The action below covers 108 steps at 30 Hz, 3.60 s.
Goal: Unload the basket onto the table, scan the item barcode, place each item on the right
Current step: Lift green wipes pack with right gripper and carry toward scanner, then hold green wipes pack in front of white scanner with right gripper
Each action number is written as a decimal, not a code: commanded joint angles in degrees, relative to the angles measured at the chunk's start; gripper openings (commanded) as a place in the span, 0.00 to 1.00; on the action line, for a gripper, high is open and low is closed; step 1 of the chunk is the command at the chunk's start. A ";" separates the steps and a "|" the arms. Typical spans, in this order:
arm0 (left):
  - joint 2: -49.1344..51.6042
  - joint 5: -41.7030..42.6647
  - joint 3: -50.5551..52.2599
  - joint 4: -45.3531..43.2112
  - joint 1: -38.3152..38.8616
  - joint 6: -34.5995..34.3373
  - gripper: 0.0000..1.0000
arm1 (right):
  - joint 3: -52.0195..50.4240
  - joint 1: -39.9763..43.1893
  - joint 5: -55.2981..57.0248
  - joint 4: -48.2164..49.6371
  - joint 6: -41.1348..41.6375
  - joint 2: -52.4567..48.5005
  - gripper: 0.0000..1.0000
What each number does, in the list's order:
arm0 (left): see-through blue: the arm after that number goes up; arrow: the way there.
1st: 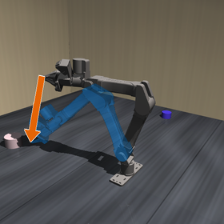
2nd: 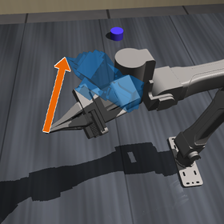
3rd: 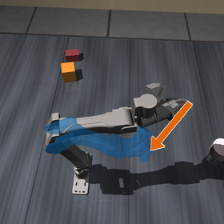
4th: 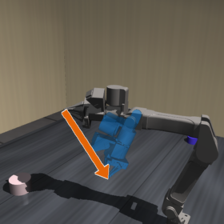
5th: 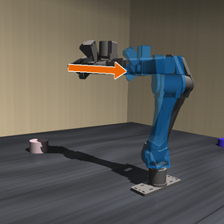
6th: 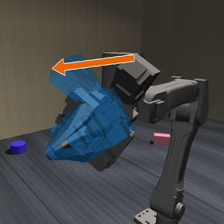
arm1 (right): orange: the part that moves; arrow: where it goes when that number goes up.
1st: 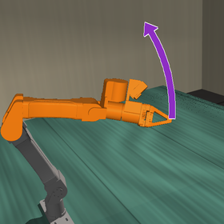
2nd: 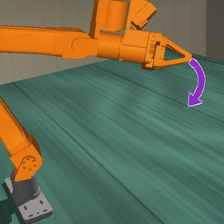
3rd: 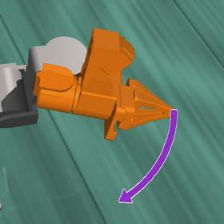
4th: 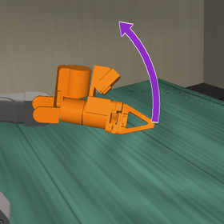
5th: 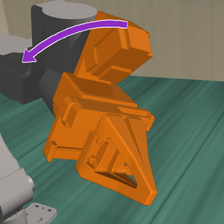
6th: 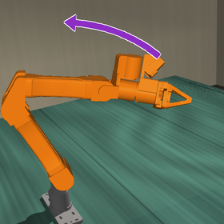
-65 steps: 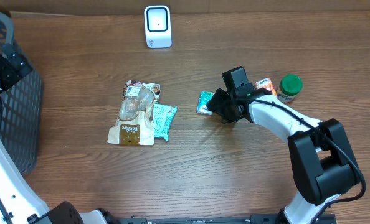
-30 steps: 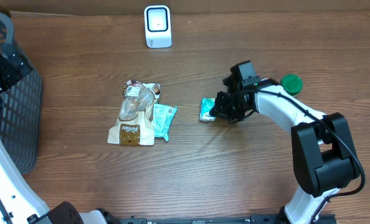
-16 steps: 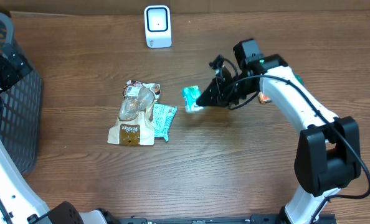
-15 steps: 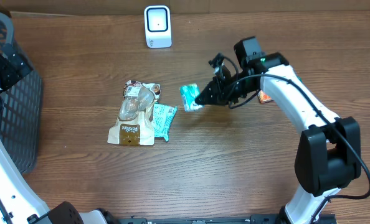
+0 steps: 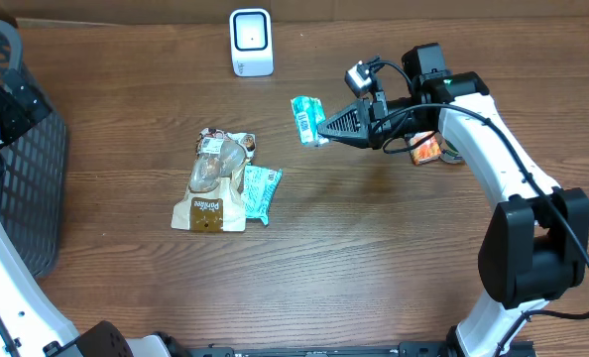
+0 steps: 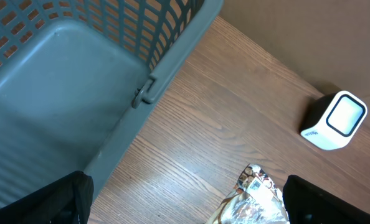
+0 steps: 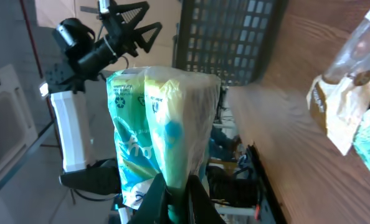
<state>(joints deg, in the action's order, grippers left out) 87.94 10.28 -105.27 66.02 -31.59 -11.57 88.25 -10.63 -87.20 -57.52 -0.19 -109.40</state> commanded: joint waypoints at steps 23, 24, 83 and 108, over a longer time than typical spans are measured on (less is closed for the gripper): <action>-0.20 -0.20 -0.20 -0.20 0.11 1.11 0.99 | 27.45 -4.79 52.39 -13.20 13.86 -2.73 0.04; -0.20 -0.20 -0.20 -0.20 0.11 1.11 1.00 | 33.79 -5.53 56.28 -15.96 14.03 -4.28 0.04; -0.20 -0.20 -0.20 -0.20 0.11 1.11 1.00 | 52.41 -21.84 110.49 42.71 -50.88 -45.03 0.04; -0.20 -0.20 -0.20 -0.20 0.11 1.11 0.99 | 52.43 -22.40 103.27 30.82 -23.76 -31.87 0.04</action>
<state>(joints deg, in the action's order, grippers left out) 87.94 10.28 -105.27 66.00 -31.59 -11.57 140.20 -32.73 20.16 -25.21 -35.59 -151.24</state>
